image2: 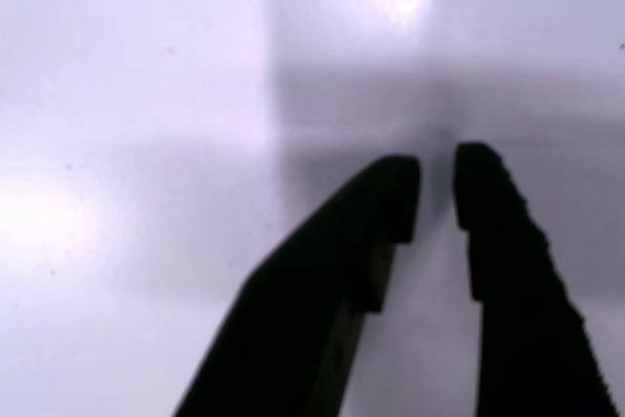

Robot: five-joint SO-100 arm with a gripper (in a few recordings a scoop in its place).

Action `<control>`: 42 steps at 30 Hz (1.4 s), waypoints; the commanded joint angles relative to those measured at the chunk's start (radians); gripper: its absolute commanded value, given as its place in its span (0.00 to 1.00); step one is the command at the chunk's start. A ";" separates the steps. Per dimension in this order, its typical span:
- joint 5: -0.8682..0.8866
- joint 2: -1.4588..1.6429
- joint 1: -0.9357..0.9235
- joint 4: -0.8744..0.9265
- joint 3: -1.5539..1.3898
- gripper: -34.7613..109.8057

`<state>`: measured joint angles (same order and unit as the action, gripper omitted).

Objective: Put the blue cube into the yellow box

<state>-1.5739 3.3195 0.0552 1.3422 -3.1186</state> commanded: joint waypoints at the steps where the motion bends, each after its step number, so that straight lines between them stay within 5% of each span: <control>1: 0.026 0.026 0.003 0.011 -0.026 0.24; 17: -0.035 0.026 0.009 0.012 -0.026 0.24; 22: -0.101 -0.037 -0.089 -0.153 0.018 0.27; 42: 0.021 -1.169 -0.518 -0.716 0.877 0.49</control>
<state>-1.5601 2.2457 -0.3820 0.7041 -2.4436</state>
